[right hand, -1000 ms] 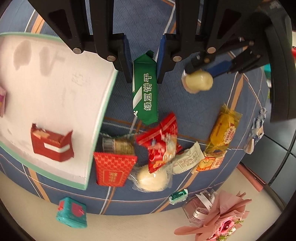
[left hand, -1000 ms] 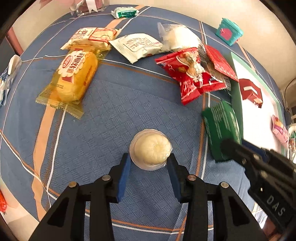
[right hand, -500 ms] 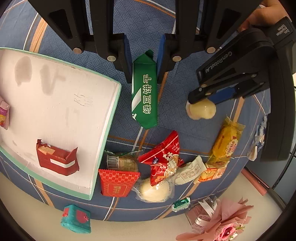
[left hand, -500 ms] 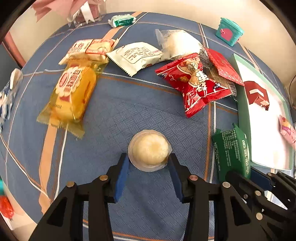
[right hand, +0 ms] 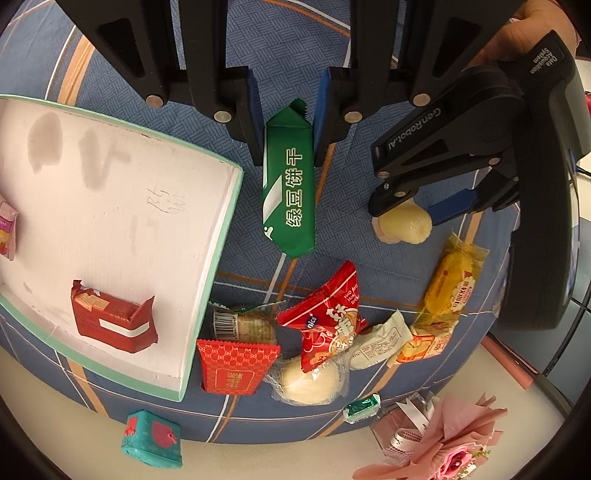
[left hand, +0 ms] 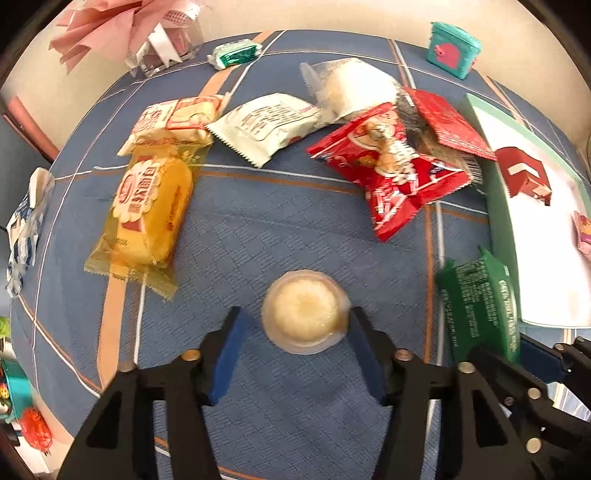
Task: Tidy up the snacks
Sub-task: 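Lift both held snacks and carry them toward the white tray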
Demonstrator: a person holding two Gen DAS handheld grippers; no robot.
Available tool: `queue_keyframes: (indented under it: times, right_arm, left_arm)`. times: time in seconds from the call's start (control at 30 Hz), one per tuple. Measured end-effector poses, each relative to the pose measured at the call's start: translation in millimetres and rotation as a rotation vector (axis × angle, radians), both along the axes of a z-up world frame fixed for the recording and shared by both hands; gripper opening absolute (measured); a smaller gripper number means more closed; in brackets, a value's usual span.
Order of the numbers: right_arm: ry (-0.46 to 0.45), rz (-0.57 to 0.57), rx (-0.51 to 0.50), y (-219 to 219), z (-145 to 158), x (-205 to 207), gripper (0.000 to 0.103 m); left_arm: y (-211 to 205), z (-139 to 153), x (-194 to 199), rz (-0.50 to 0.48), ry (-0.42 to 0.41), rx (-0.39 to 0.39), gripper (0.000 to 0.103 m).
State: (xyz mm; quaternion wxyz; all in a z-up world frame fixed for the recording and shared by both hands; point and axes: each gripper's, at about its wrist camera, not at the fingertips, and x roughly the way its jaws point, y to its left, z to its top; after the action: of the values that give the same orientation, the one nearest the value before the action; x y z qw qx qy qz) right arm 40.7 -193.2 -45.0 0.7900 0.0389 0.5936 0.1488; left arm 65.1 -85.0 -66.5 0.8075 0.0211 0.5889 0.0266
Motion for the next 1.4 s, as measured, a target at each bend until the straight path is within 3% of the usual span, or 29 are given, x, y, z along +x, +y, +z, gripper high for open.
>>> queue_keyframes:
  times: [0.13,0.5,0.97,1.2,1.3,1.4]
  right_arm:
    - [0.006,0.001,0.0,-0.7,-0.6,0.8,0.026]
    - [-0.003,0.011,-0.004,0.7,2.5,-0.8,0.026]
    - [-0.114,-0.034,0.086,-14.3,40.2,-2.1,0.025]
    - [-0.167,-0.082,0.114,-27.0,57.8,1.6,0.025]
    - [-0.171,-0.103,0.137,-34.9,61.1,4.2,0.017]
    - [-0.175,-0.121,0.153,-43.9,63.3,5.1,0.015]
  left_arm:
    - [-11.6,1.9,0.2,-0.039,-0.004,0.012,0.043]
    - [9.0,11.1,-10.9,0.012,-0.014,-0.039,0.043]
    - [26.7,69.0,-23.2,0.082,-0.149,-0.023,0.043]
    - [9.3,88.5,-15.6,0.084,-0.204,-0.036,0.043]
    - [1.0,97.3,-15.4,0.077,-0.219,-0.052,0.043]
    - [-8.3,102.4,-13.7,0.069,-0.226,-0.051,0.043]
